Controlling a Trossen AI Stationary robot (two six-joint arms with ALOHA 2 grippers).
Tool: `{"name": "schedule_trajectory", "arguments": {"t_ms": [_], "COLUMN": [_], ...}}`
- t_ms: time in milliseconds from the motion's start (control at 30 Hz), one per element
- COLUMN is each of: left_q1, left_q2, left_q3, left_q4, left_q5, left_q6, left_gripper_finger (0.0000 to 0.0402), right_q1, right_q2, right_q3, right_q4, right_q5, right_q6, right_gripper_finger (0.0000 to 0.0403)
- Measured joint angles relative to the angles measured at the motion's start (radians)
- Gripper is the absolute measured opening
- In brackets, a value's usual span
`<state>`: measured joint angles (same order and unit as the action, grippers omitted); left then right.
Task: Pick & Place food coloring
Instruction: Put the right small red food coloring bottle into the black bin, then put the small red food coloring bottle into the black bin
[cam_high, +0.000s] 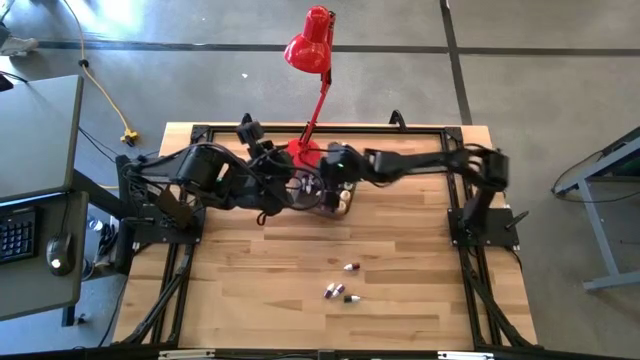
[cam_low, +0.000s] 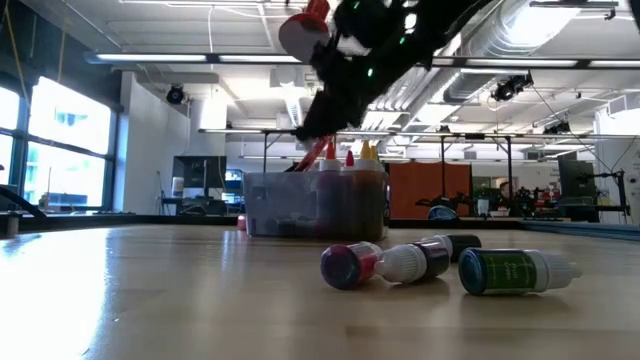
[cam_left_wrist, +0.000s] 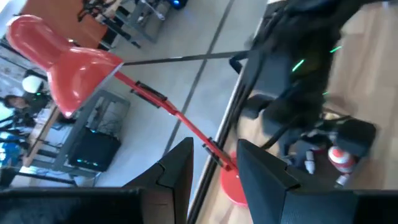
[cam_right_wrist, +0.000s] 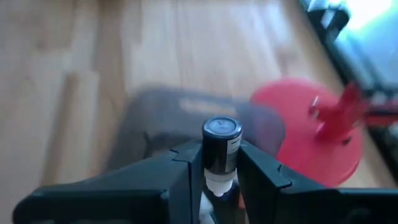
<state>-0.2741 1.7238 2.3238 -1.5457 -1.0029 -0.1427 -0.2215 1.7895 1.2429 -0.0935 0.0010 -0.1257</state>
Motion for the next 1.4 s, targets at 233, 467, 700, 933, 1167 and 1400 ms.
{"name": "schedule_trajectory", "arguments": {"t_ms": [233,467,700,933,1167,1400], "left_q1": [-0.001,-0.001,0.000,-0.001,-0.064,-0.127], "left_q2": [0.005,0.005,0.001,-0.012,-0.011,0.012], "left_q3": [0.000,0.000,-0.001,-0.075,-0.503,-0.978], "left_q4": [-0.006,-0.006,-0.026,-0.024,0.118,1.002], "left_q5": [0.041,0.047,0.091,0.525,0.532,0.712], "left_q6": [0.000,-0.006,-0.074,-0.085,-0.285,-0.434], "left_gripper_finger": [0.0120,0.0120,0.0120,0.0120,0.0120,0.0120], "right_q1": [-0.034,-0.029,0.034,0.219,0.419,0.574], "right_q2": [0.147,0.170,-0.001,-0.255,-0.520,-0.716], "right_q3": [0.155,0.186,0.258,0.343,0.083,-0.436], "right_q4": [-0.223,-0.227,-0.362,-0.753,-0.854,-0.442], "right_q5": [-0.043,-0.033,0.041,0.346,0.329,0.399], "right_q6": [-0.021,-0.096,-0.151,-0.166,0.160,0.324], "right_gripper_finger": [0.0099,0.0154,0.0172,0.0155,0.0145,0.0145]}}
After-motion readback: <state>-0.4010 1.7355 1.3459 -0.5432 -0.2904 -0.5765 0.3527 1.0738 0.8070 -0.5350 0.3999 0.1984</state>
